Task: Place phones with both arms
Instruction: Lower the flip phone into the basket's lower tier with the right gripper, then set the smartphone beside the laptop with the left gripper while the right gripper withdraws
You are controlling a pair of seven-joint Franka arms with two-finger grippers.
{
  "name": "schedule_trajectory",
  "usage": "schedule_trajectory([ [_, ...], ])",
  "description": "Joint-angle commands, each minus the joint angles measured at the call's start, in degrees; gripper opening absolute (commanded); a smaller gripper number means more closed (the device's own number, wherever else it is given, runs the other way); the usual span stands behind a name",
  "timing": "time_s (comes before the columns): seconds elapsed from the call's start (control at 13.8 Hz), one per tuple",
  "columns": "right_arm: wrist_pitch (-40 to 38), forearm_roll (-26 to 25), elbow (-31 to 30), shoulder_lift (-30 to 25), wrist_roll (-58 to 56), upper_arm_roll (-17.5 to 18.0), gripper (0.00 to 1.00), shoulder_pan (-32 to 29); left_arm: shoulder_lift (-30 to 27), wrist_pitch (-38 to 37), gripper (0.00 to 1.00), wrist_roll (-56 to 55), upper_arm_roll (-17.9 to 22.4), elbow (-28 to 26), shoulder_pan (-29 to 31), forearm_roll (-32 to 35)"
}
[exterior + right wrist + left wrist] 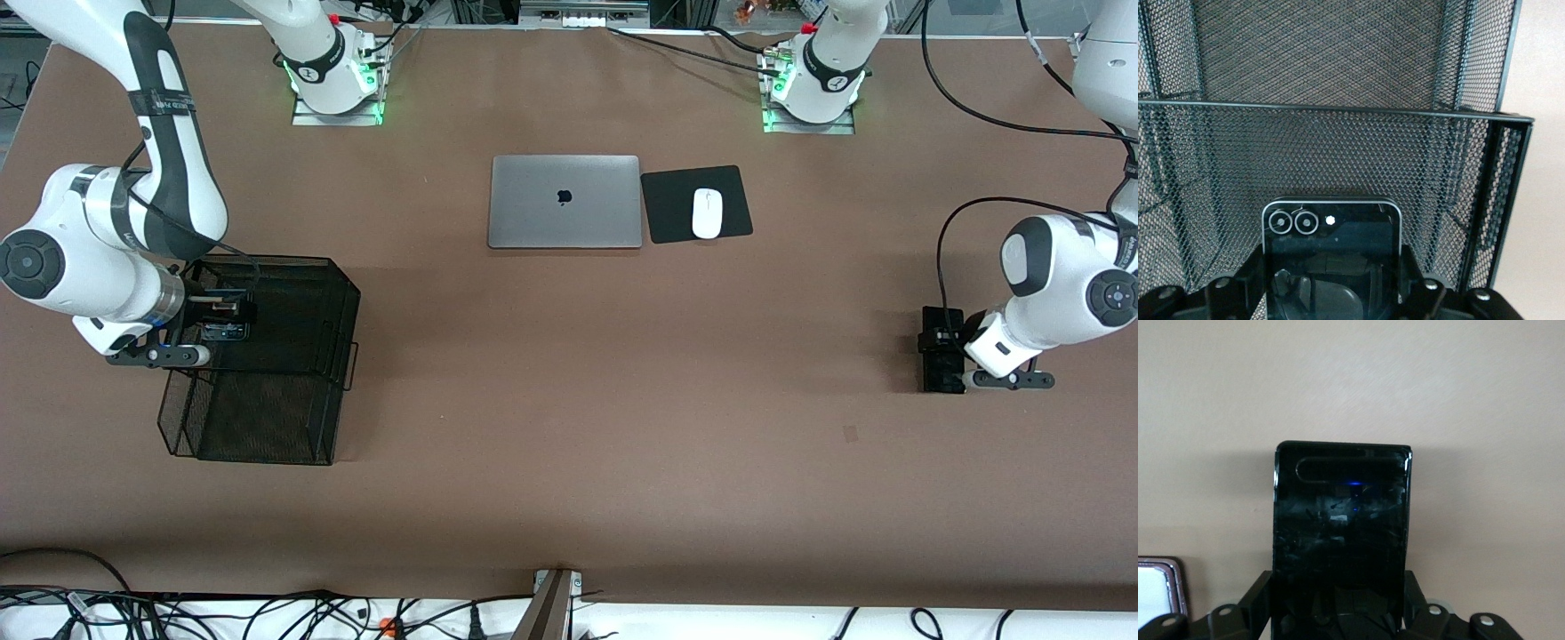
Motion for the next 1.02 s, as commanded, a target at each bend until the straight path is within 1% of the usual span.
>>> schedule_trajectory([
  [0.0,2.53,0.93,-0.26,-0.07,-0.17,-0.28,0.28,-0.05,0.52,-6.10,0.00,-4.46,0.14,5.15,-5.35,-0.63],
  [0.07,2.97,0.93,-0.17,0.19,-0.08,-0.28,0.46,0.04,0.61,-6.37,0.00,-7.27,0.14,5.94,-7.63,-0.72],
  [0.15,3.07,0.93,0.09,0.19,-0.08,-0.28,0.72,0.04,0.61,-6.38,0.00,-10.17,0.14,6.21,-10.18,-0.72],
  [0.22,3.50,0.93,0.70,0.19,0.09,-0.28,0.87,0.04,0.78,-6.46,0.00,-12.98,0.14,6.22,-12.99,-1.33],
  [0.29,3.68,0.93,0.88,0.19,0.09,-0.28,0.98,0.04,1.66,-6.46,0.00,-17.36,0.05,6.30,-15.80,-1.42],
  [0.44,3.51,0.93,1.58,0.19,0.09,-0.28,0.99,0.04,2.71,-6.46,0.00,-25.89,0.05,6.65,-21.77,-1.51],
  [0.58,3.07,0.93,2.89,0.02,0.09,-0.28,1.00,0.04,4.12,-6.81,0.00,-34.76,0.05,9.19,-27.84,-1.77],
  [0.8,2.63,0.93,6.14,0.02,-0.26,-0.19,1.00,0.30,7.10,-8.74,0.00,-44.88,0.05,16.03,-37.25,-5.81],
  [0.94,1.41,0.93,8.25,-0.16,-0.35,-0.11,1.00,0.31,9.39,-9.63,0.00,-51.12,0.14,20.96,-42.96,-6.35],
])
